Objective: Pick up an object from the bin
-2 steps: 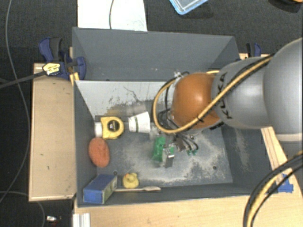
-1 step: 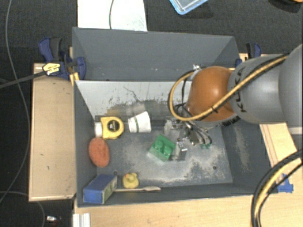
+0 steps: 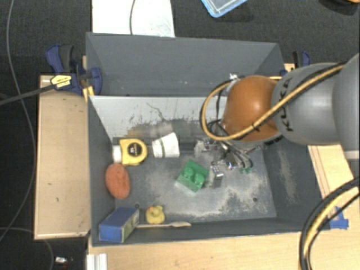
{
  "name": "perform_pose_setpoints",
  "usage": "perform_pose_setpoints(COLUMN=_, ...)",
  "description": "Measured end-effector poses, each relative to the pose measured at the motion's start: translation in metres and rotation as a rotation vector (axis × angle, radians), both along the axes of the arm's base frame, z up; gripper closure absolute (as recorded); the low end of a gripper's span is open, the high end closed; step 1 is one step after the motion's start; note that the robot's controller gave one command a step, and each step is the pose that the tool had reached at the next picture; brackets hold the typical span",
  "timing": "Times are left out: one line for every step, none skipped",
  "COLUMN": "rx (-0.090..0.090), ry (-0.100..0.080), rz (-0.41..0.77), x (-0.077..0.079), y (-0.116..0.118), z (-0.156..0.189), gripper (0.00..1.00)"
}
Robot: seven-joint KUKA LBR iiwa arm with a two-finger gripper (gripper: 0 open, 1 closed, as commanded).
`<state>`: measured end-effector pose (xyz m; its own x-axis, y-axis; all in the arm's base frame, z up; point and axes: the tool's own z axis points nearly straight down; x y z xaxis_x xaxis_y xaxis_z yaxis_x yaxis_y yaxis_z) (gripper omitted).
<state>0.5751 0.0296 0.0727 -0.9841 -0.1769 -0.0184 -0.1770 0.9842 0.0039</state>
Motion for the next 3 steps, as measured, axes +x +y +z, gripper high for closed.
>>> perform_pose_setpoints(rx=0.0, ry=0.002, rz=0.01, x=-0.005, y=0.003, z=0.005, gripper=0.0)
perform_pose_setpoints(rx=-0.003, ry=0.0, rz=0.214, x=-0.019, y=0.018, z=0.002, gripper=0.0)
perform_pose_setpoints(rx=0.001, ry=0.001, rz=-0.058, x=-0.057, y=0.034, z=0.013, gripper=1.0)
